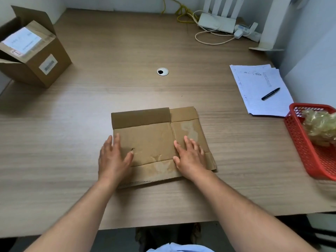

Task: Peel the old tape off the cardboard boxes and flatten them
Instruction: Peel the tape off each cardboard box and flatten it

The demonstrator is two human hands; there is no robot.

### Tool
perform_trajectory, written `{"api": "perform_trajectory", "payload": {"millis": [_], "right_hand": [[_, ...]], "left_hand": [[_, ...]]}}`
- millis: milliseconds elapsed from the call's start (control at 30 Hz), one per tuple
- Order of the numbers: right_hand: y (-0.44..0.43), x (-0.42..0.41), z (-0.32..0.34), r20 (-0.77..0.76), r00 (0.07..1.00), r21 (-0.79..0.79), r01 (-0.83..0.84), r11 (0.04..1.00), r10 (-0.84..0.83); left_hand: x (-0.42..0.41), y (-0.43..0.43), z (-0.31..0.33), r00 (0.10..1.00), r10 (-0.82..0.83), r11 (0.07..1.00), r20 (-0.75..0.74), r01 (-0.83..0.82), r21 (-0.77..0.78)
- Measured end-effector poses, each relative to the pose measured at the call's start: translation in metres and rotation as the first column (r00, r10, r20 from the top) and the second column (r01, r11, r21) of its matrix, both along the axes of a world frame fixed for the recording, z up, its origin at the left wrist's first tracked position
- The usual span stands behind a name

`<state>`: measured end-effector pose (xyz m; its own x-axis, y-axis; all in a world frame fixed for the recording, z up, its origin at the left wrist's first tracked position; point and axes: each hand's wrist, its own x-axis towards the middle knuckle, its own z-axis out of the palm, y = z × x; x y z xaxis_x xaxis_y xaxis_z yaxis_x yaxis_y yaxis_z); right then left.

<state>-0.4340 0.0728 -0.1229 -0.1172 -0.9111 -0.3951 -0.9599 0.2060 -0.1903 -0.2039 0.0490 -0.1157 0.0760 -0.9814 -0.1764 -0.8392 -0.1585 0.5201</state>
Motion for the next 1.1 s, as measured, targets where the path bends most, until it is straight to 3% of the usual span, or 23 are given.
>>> {"api": "perform_trajectory", "payload": {"millis": [133,300,400,533,633,800,933,1033,1100], "right_hand": [[0.009,0.009,0.003,-0.05,0.998,-0.011,-0.024,1.0,0.023],[-0.002,0.025,0.006,-0.03,0.997,-0.198,-0.08,0.977,0.076],[-0.03,0.036,-0.001,-0.02,0.981,-0.173,-0.195,0.965,0.195],[-0.062,0.045,-0.016,-0.129,0.954,-0.126,-0.288,0.949,0.272],[-0.068,0.044,-0.029,-0.163,0.945,-0.092,-0.299,0.95,0.282],[-0.065,0.044,-0.039,-0.187,0.951,-0.172,-0.277,0.945,0.245],[-0.069,0.046,-0.035,-0.181,0.951,-0.15,-0.28,0.948,0.252],[-0.073,0.042,-0.024,-0.053,0.965,-0.189,-0.263,0.946,0.258],[-0.07,0.034,-0.011,0.2,0.964,-0.254,-0.122,0.959,0.176]], "left_hand": [[-0.011,0.018,-0.02,0.892,-0.339,0.941,0.298,0.325,0.096],[-0.008,0.024,-0.038,0.81,-0.404,0.915,0.425,0.364,0.175],[-0.008,0.025,-0.042,0.804,-0.391,0.92,0.448,0.355,0.165],[-0.009,0.025,-0.042,0.803,-0.381,0.924,0.458,0.349,0.155],[-0.009,0.025,-0.038,0.809,-0.372,0.926,0.455,0.356,0.124],[-0.01,0.026,-0.04,0.85,-0.362,0.919,0.382,0.394,-0.005],[-0.01,0.022,-0.042,0.847,-0.351,0.922,0.399,0.387,-0.011],[-0.012,0.021,-0.038,0.847,-0.356,0.925,0.395,0.381,0.017],[-0.011,0.022,-0.04,0.843,-0.355,0.929,0.404,0.367,0.052]]}}
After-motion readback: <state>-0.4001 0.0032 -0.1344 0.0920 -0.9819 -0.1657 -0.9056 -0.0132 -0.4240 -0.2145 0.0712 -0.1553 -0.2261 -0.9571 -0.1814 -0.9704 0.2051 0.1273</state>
